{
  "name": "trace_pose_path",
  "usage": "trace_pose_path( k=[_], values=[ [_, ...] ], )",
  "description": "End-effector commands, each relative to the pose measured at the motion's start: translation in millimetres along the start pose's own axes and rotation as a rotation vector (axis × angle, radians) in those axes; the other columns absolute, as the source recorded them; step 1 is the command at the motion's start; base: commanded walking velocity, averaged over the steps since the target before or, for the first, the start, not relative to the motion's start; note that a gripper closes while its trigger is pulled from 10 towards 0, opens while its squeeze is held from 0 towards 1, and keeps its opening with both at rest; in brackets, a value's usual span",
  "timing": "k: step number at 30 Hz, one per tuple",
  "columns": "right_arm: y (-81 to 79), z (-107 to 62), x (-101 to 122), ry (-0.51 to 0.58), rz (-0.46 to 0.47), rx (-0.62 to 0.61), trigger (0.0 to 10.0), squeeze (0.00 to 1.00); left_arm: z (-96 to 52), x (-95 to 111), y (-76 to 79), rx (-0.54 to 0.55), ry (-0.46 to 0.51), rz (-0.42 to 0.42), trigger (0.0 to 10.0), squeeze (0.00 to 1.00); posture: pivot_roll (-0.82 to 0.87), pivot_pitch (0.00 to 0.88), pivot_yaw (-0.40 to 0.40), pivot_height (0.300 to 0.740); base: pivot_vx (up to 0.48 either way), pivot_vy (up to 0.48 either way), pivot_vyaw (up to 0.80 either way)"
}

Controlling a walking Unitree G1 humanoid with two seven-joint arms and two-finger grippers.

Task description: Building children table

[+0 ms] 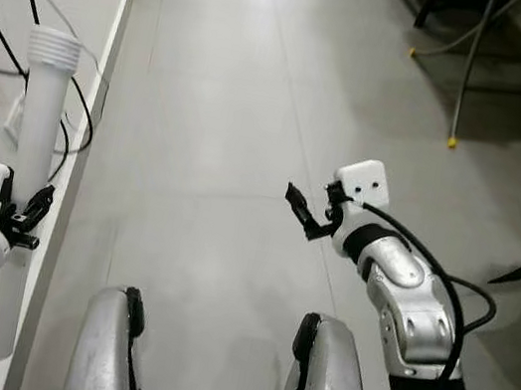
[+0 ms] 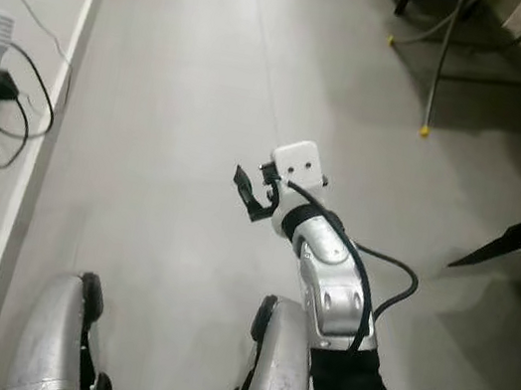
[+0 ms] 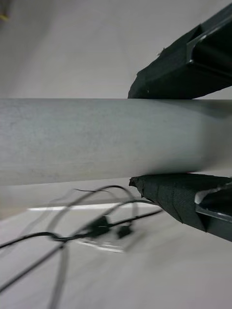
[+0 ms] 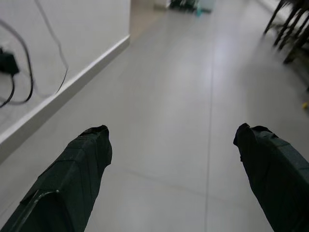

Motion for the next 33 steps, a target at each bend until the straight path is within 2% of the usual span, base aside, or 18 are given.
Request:
trace_pose_path(
  k=[1,2,5,7,11,19,23,27,29,30,33],
  values=[
    [0.8,0.1,1,0.016,-0.006,-0.012,10.0,0.0,-1.4,9,5.9,-0.018,0.039,-0.006,10.0,0.0,0.13,0.008,-0.037,0.51,0.0,0.0,0.0],
    [0.8,0.1,1,0.016,-0.006,-0.012,10.0,0.0,-1.4,9,5.9,-0.018,0.039,-0.006,10.0,0.0,0.13,0.008,-0.037,0.51,0.0,0.0,0.0],
    [4.2,-2.4,8,0.056,-0.014,-0.037,10.0,0.0,-5.5,18,19.8,-0.061,0.075,-0.014,10.0,0.0,0.12,0.0,-0.05,0.525,0.0,0.0,0.0],
    [5.4,-3.5,8,0.066,-0.013,-0.047,10.0,0.0,-6.8,15,28.1,-0.082,0.071,-0.004,10.0,0.0,0.12,0.0,-0.051,0.535,0.0,0.0,0.0],
    [4.9,-5.3,8,0.076,-0.008,-0.051,10.0,0.0,-8.5,14,32.1,-0.082,0.073,-0.008,10.0,0.0,0.12,0.0,-0.05,0.545,0.0,0.0,0.0],
    [-6.9,-8.6,-4,0.071,0.017,-0.049,10.0,0.0,-8.7,12,52.6,-0.102,0.078,-0.041,10.0,0.0,0.12,0.0,-0.033,0.585,0.0,0.0,0.0],
    [-9.9,-9.8,-5,0.071,0.022,-0.045,10.0,0.0,-7.9,14,55.5,-0.101,0.088,-0.053,10.0,0.0,0.12,0.0,-0.032,0.59,0.0,0.0,0.0],
    [-21.1,-12.7,-11,0.064,0.035,-0.025,10.0,0.0,-5.3,19,68.2,-0.103,0.111,-0.086,10.0,0.0,0.12,0.0,-0.031,0.605,0.0,0.0,0.0],
    [-21.1,-12.7,-11,0.064,0.035,-0.025,10.0,0.0,-5.3,19,68.2,-0.103,0.111,-0.086,10.0,0.0,0.12,0.0,-0.031,0.605,0.0,0.0,0.0],
    [-25.8,-15.9,-17,0.054,0.042,-0.022,10.0,0.0,-9.3,15,80.0,-0.112,0.105,-0.101,10.0,0.0,0.12,0.0,-0.019,0.615,0.0,0.0,0.0],
    [-26.5,-16.8,-19,0.051,0.044,-0.024,10.0,0.0,-11.1,13,83.4,-0.115,0.101,-0.108,10.0,0.0,0.12,0.0,-0.018,0.62,0.0,0.0,0.0]
  ],
)
Point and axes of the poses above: a point about 5 cm out from each wrist's last joint towards the gripper, its own z axis pointing out of the wrist towards the gripper, its own x axis along the axis of the wrist's last joint, y = z × x, the point moved 6 cm from there along z, pointing out of the wrist towards the gripper, and after that the axes turned 2 degrees about z, right-handed, at the moved point
